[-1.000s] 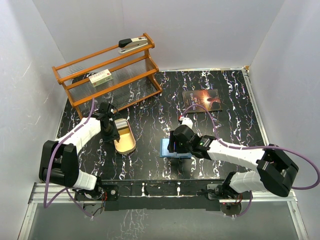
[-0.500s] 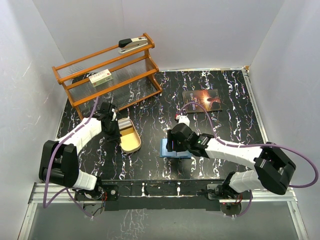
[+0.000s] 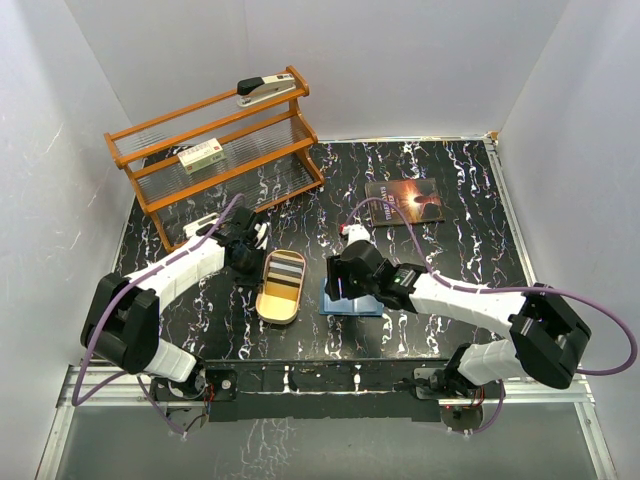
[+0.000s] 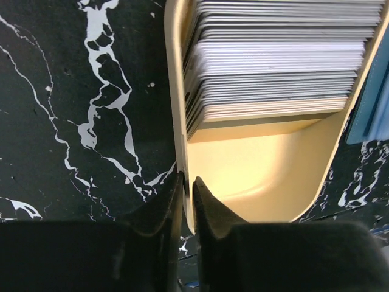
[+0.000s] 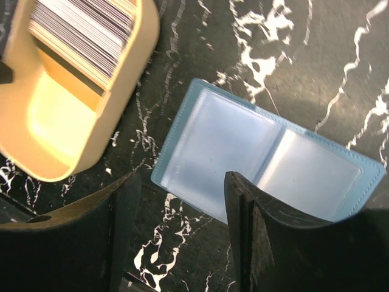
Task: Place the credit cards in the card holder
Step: Move the storage box to the center of the board, then adjust the credit card in the storage box.
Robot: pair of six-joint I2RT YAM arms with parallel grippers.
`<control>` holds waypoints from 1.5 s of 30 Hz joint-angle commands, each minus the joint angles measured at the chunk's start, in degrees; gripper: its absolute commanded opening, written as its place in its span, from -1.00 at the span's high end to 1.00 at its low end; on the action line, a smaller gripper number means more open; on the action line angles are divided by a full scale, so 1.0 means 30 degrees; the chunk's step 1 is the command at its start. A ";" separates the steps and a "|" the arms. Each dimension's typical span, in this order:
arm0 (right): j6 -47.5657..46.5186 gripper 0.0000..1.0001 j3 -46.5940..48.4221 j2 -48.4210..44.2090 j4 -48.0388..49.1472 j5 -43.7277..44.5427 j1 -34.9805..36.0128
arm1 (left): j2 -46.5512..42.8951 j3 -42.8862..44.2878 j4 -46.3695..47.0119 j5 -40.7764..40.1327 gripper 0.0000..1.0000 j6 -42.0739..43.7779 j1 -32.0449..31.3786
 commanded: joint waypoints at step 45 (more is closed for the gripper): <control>-1.4541 -0.96 1.3237 1.2091 -0.0899 -0.7175 0.0871 | -0.5673 -0.6330 0.2470 0.6695 0.30 -0.8374 0.5657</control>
